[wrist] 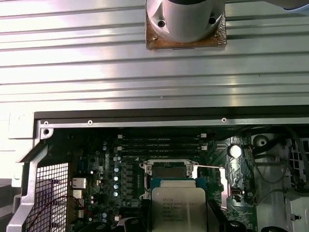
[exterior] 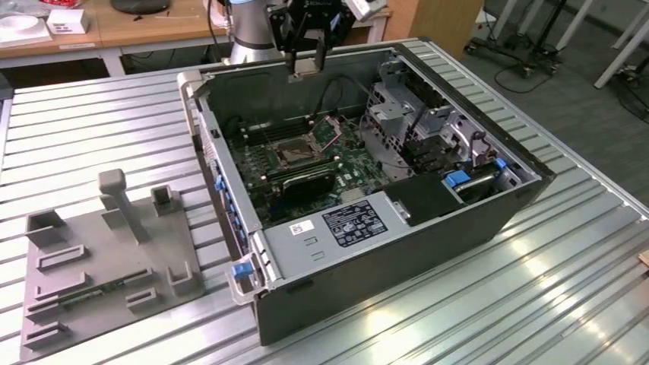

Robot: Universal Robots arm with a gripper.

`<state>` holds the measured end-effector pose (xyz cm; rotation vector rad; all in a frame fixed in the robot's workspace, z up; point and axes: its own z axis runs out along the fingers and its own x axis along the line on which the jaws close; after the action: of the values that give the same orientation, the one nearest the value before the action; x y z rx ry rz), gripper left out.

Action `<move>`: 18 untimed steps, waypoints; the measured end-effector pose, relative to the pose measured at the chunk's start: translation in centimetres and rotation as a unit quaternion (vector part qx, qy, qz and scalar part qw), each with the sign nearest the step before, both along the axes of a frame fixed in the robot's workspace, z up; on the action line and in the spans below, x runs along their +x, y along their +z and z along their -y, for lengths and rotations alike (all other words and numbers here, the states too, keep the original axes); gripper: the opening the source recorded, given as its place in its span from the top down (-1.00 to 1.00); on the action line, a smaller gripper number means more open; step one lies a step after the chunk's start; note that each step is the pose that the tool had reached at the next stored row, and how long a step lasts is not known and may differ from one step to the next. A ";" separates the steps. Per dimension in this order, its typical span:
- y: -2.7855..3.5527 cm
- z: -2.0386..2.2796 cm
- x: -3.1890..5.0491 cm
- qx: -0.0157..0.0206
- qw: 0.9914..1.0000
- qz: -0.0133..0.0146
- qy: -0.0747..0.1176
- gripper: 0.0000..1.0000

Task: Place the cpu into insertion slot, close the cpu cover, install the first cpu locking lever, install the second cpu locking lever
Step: 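Place the cpu into insertion slot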

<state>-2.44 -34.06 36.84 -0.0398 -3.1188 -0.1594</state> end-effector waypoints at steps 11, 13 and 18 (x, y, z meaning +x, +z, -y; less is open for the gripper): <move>-0.97 0.00 0.00 0.001 1.000 0.000 0.000 -0.08; -1.21 0.00 0.00 0.001 1.000 0.000 0.000 -0.08; -1.28 0.00 0.00 0.001 1.000 0.000 0.000 -0.08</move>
<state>-2.44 -34.06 35.56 -0.0398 -3.1187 -0.1623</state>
